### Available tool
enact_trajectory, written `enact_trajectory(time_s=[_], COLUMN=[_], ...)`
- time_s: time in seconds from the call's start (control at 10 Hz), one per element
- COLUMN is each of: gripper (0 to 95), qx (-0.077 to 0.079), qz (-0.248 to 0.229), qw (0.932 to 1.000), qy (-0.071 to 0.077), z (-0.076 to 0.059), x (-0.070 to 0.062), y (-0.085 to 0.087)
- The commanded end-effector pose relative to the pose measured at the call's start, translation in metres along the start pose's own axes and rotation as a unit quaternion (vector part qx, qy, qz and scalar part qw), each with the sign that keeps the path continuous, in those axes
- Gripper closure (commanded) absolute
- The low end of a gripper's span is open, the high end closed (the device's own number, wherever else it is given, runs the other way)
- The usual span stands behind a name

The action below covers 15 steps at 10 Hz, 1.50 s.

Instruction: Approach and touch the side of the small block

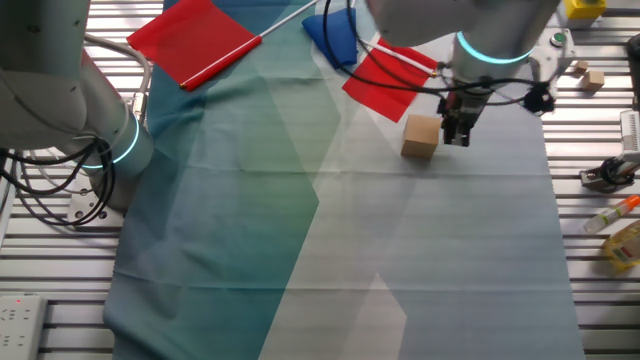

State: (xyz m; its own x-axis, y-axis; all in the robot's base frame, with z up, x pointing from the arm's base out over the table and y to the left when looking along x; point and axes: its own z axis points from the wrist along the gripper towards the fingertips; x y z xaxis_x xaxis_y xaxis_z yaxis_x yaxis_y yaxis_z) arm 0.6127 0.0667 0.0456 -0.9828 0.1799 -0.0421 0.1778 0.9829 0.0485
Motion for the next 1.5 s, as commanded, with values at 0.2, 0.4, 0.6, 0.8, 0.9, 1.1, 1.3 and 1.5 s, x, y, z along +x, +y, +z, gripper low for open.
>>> enact_trajectory(time_s=[0.2,0.4,0.6,0.8,0.9,1.1,1.3,1.5], gripper=[95.0,95.0,95.0,95.0,95.0,95.0,95.0,95.0], qx=[0.000,0.000,0.002,0.005,0.006,0.007,0.006,0.005], qz=[0.004,0.015,0.029,0.033,0.034,0.028,0.020,0.018], qw=[1.0000,0.9999,0.9996,0.9995,0.9994,0.9996,0.9998,0.9998], qy=[0.002,0.002,-0.003,-0.001,0.000,-0.002,-0.004,-0.003], z=[-0.005,-0.005,0.008,0.011,0.012,0.013,0.011,0.005], x=[-0.020,-0.021,-0.011,-0.008,-0.005,0.005,0.018,0.023], y=[0.027,0.047,0.060,0.061,0.061,0.056,0.045,0.040])
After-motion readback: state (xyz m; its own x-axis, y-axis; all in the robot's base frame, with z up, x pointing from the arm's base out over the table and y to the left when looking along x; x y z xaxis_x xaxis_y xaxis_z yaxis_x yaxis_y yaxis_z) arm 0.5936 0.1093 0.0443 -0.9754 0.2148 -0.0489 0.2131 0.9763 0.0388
